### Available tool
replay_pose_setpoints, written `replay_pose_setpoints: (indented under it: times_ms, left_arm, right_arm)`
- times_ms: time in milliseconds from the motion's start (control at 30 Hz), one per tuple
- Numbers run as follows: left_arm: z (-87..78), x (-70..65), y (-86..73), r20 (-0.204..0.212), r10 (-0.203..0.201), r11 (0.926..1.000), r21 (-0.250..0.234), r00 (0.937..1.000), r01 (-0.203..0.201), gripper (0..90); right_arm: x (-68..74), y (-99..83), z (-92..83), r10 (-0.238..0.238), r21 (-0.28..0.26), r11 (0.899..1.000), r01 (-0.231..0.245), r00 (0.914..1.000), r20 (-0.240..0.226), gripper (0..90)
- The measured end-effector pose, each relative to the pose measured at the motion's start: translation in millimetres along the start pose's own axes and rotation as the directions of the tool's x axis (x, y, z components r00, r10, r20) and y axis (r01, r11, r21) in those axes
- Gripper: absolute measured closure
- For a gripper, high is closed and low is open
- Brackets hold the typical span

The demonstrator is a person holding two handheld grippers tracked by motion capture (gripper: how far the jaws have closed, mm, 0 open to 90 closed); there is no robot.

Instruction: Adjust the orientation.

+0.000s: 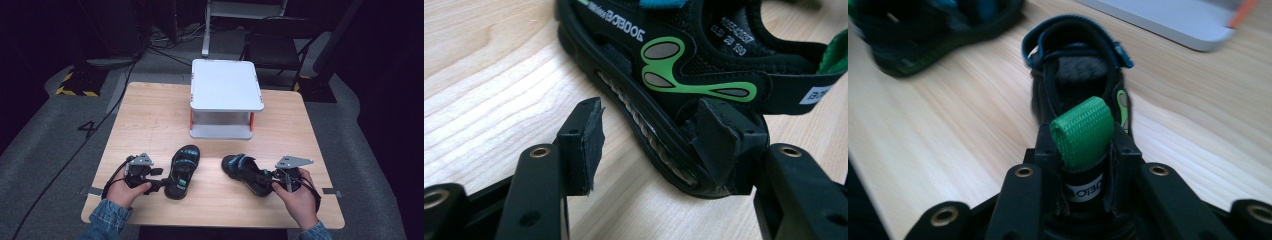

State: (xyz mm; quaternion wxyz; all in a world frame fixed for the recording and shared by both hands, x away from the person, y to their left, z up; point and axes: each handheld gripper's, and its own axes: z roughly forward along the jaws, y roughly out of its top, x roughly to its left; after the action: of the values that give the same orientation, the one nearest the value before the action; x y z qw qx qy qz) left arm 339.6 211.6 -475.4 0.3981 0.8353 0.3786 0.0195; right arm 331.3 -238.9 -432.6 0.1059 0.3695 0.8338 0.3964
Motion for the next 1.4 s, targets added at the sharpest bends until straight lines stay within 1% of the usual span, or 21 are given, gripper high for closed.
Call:
replay_pose_setpoints:
  times_ms: [33,100,167,333,433,500,567,600,667,767,867,933,1033,1067,1133,1200,1267,1300,1333,1367,1400]
  left_arm:
    - [0.4,-0.5,0.3,0.003,0.003,1.0000,0.004,1.0000,-0.003,44.2]
    - [3.5,-3.0,0.4,0.020,0.006,1.0000,0.004,0.9998,-0.006,42.8]
    - [5.4,-4.6,1.0,0.028,0.012,0.9999,0.006,0.9995,-0.013,41.5]
    - [6.7,-5.4,0.3,0.025,0.008,0.9999,0.013,0.9997,-0.008,38.8]
    - [6.9,-4.9,0.1,0.017,0.007,0.9998,0.017,0.9998,-0.007,36.1]
    - [7.0,-3.9,0.0,0.017,0.009,0.9998,0.017,0.9998,-0.009,35.2]
    - [6.5,-3.1,-0.2,0.014,0.005,0.9998,0.018,0.9999,-0.005,33.6]
    - [6.0,-2.1,-0.2,0.012,0.007,0.9998,0.018,0.9999,-0.007,32.6]
    - [4.5,0.1,-0.7,0.016,0.001,0.9999,0.017,0.9999,-0.001,31.5]
    - [2.1,4.3,-1.9,-0.005,-0.009,1.0000,-0.002,0.9999,0.009,32.7]
    - [1.2,10.5,-2.3,-0.034,-0.040,0.9990,-0.024,0.9986,0.039,33.6]
    - [4.9,12.9,-2.3,-0.060,-0.027,0.9995,-0.016,0.9978,0.027,34.5]
    - [11.3,13.5,-2.0,-0.040,-0.021,0.9997,-0.013,0.9990,0.021,34.6]
    - [13.1,13.9,-1.3,-0.041,-0.015,0.9998,-0.014,0.9990,0.015,35.0]
    - [13.2,15.4,-0.1,-0.033,-0.008,0.9998,-0.016,0.9994,0.008,34.2]
    - [14.2,17.7,0.0,-0.019,-0.009,0.9999,-0.011,0.9998,0.008,34.0]
    - [15.5,21.5,-0.3,-0.006,-0.005,1.0000,-0.005,1.0000,0.005,31.5]
    - [15.4,22.2,-0.1,-0.003,-0.005,1.0000,-0.002,1.0000,0.005,30.0]
    - [16.2,23.2,-0.1,-0.004,-0.004,1.0000,-0.006,1.0000,0.004,29.6]
    - [16.2,23.5,0.1,-0.003,-0.004,1.0000,-0.005,1.0000,0.004,29.6]
    - [16.2,23.3,0.3,-0.003,-0.002,1.0000,-0.006,1.0000,0.002,29.6]
  right_arm:
    - [4.0,1.3,3.3,0.015,-0.013,1.000,-0.015,0.9997,-0.019,73.1]
    - [13.0,4.0,10.6,0.036,-0.037,0.999,-0.037,0.9987,-0.037,73.3]
    - [23.1,7.3,18.9,0.034,-0.060,0.998,-0.036,0.9990,-0.029,73.5]
    - [38.4,10.7,33.7,0.033,-0.115,0.993,-0.032,0.9994,0.011,73.8]
    - [47.7,12.6,42.1,0.038,-0.148,0.988,-0.037,0.9992,0.007,74.5]
    - [51.8,15.8,46.6,0.059,-0.159,0.985,-0.065,0.9974,-0.041,74.5]
    - [57.6,16.8,53.9,0.088,-0.176,0.979,-0.107,0.9898,-0.112,75.0]
    - [59.7,17.5,56.1,0.092,-0.176,0.978,-0.115,0.9869,-0.133,74.5]
    - [64.4,19.6,59.4,0.083,-0.149,0.983,-0.107,0.9839,-0.159,73.5]
    - [68.6,16.4,63.2,0.070,-0.128,0.987,-0.093,0.9824,-0.173,72.8]
    - [70.0,10.6,65.0,0.066,-0.097,0.992,-0.084,0.9824,-0.175,72.0]
    - [72.3,7.2,66.1,0.065,-0.089,0.993,-0.081,0.9825,-0.174,70.5]
    - [77.5,3.5,69.7,0.071,-0.064,0.994,-0.085,0.9789,-0.191,66.7]
    - [79.8,2.1,71.4,0.069,-0.061,0.995,-0.082,0.9778,-0.198,63.9]
    - [82.7,1.7,71.2,0.045,-0.069,0.996,-0.059,0.9809,-0.189,60.2]
    - [82.3,2.3,69.0,0.037,-0.069,0.996,-0.052,0.9790,-0.201,50.4]
    - [81.5,2.9,64.5,0.005,-0.064,0.998,-0.021,0.9694,-0.245,42.5]
    - [81.0,2.9,60.7,-0.016,-0.061,0.998,0.000,0.9665,-0.256,35.8]
    - [80.9,2.9,59.3,-0.025,-0.064,0.998,0.009,0.9665,-0.255,30.8]
    - [81.1,2.6,56.6,-0.057,-0.066,0.997,0.042,0.9710,-0.232,21.4]
    - [81.4,2.4,55.8,-0.081,-0.056,0.996,0.071,0.9747,-0.208,17.6]
